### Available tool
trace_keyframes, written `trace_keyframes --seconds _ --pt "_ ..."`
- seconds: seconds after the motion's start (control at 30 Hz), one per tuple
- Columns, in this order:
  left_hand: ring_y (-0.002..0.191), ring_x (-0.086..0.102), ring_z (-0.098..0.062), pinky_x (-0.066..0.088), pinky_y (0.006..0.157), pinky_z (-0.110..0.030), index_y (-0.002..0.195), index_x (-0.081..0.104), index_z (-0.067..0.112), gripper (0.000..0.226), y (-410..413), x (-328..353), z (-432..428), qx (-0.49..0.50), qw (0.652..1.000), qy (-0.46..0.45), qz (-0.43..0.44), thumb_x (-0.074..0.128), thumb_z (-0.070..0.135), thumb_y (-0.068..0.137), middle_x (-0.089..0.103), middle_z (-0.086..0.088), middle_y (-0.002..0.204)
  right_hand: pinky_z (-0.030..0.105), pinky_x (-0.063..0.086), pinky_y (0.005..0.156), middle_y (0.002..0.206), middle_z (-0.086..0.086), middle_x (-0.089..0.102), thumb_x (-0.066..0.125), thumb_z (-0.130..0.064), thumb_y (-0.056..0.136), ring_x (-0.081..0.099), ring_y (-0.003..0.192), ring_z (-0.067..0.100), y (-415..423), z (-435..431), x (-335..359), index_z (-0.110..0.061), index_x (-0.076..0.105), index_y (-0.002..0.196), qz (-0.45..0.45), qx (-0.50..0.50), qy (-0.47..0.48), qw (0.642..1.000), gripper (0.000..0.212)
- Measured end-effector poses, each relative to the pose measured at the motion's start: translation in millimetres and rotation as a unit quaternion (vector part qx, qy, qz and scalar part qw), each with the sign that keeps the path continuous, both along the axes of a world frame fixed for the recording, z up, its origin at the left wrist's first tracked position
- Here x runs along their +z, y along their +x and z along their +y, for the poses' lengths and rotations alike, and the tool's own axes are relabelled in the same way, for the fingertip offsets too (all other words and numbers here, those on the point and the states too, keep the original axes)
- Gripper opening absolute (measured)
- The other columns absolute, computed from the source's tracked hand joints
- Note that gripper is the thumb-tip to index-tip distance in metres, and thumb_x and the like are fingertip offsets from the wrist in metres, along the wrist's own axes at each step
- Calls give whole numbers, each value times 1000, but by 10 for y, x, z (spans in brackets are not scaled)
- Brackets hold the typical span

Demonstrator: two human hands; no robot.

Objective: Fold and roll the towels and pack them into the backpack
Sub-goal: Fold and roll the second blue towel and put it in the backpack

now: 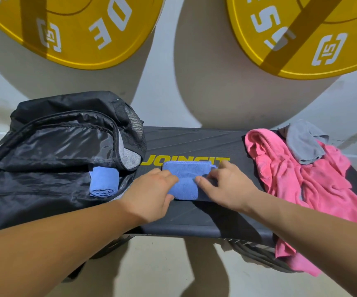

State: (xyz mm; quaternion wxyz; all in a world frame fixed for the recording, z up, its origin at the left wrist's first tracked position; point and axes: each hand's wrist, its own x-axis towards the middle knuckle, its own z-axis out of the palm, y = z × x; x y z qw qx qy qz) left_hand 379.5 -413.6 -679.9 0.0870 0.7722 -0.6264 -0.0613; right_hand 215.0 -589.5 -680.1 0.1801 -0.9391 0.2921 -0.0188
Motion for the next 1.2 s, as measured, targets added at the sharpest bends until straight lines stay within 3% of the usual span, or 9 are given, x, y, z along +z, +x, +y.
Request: trace_keyframes --seconds 0.1,0.3,0.4,0.57,0.73,0.83,0.93,1.0,1.2 --pt "101 56 -15 46 87 -33 115 65 28 25 84 69 -4 51 994 3 100 64 29 90 66 8 106 36 44 71 85 2 44 42 -75 89 47 82 26 -133 60 23 -15 59 70 -14 142 -129 981 65" --pt "66 58 -5 46 66 -22 97 68 28 12 141 112 -117 215 914 -22 343 74 26 87 65 11 80 31 38 66 77 -5 55 56 -68 89 52 77 21 21 -18 36 -19 58 86 5 -71 138 988 49" --pt "71 61 -15 46 65 -27 85 64 26 16 203 122 -209 263 929 -46 256 76 35 83 64 9 76 33 36 56 65 3 50 56 -68 89 49 62 23 140 -120 44 -13 48 70 10 -121 152 981 59" --pt "89 54 -23 51 78 -41 92 63 22 13 142 71 -220 11 998 -63 18 51 25 96 62 5 94 34 50 68 81 -2 66 60 -63 87 61 79 20 314 -260 -97 -21 59 77 -28 -143 145 979 43" --pt "108 59 -19 48 94 -36 123 58 26 33 196 45 -250 40 991 40 118 61 42 94 65 8 119 34 48 63 63 -2 58 55 -51 96 57 72 24 434 -316 -87 -21 57 63 -26 -67 96 993 45" --pt "100 60 -18 49 89 -34 112 57 32 26 222 21 -305 86 981 38 169 68 41 90 65 11 111 36 46 71 70 -3 49 38 -63 98 52 81 25 387 -315 -55 -21 52 60 14 -5 44 999 58" --pt "87 57 -19 49 78 -33 97 56 32 21 213 33 -372 94 979 36 178 73 37 85 61 10 96 45 45 102 108 -4 63 34 -74 88 52 113 24 296 -348 7 -37 72 97 43 93 71 992 54" --pt "79 53 -14 45 69 -31 93 55 31 23 199 54 -368 93 977 30 191 75 35 84 57 11 90 42 40 111 137 -9 59 44 -69 88 51 129 21 270 -337 89 -41 58 138 90 154 89 980 59" --pt "67 48 -3 39 61 -18 92 60 24 19 175 151 -199 60 973 33 222 77 27 84 56 9 80 30 48 88 110 -8 61 73 -46 87 60 106 20 413 -153 351 -30 60 128 150 172 113 967 46"
